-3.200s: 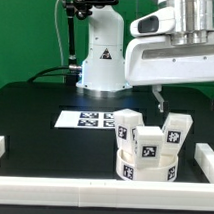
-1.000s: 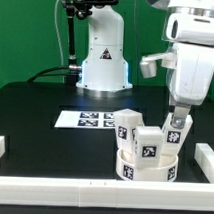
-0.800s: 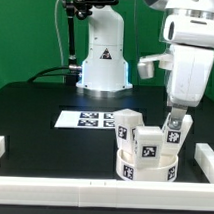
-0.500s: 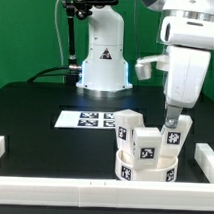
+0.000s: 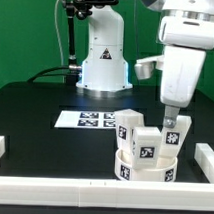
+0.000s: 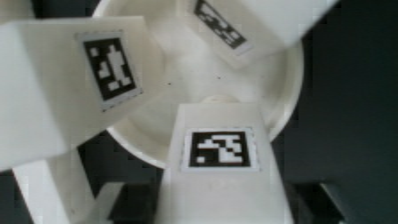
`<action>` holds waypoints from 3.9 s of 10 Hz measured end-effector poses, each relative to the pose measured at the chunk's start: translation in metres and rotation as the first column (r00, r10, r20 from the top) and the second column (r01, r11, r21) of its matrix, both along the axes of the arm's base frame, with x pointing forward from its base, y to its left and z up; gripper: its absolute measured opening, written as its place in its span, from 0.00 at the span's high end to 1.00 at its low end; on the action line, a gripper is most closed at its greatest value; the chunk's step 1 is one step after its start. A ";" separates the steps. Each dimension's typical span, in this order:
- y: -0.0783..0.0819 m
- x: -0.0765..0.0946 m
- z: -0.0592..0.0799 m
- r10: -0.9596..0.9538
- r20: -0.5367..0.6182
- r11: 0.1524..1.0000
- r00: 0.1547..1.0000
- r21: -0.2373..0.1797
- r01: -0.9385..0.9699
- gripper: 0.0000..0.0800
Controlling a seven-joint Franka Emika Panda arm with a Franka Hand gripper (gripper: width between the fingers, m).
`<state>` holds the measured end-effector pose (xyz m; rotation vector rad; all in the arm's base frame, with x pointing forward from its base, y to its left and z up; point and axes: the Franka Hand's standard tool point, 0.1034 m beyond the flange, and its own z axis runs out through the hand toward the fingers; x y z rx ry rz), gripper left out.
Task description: Assemble stool
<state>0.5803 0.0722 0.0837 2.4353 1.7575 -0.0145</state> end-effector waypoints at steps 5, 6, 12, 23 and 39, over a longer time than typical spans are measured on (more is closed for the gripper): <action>-0.001 0.000 -0.001 -0.480 0.003 0.877 0.877 0.044 0.479 0.57; 0.000 0.000 -0.001 -0.552 0.009 0.833 0.834 0.056 0.551 0.57; 0.000 0.000 -0.001 -0.842 0.023 0.539 0.540 0.098 0.837 0.57; 0.023 -0.003 -0.004 -0.824 -0.108 -0.566 -0.556 0.163 0.808 0.57; 0.046 -0.005 -0.005 0.068 -0.114 -0.998 -0.991 -0.007 -0.068 0.27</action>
Offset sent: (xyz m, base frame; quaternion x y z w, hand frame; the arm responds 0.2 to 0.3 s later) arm -0.0003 0.0116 -0.0083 0.0795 0.0042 0.2692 0.9598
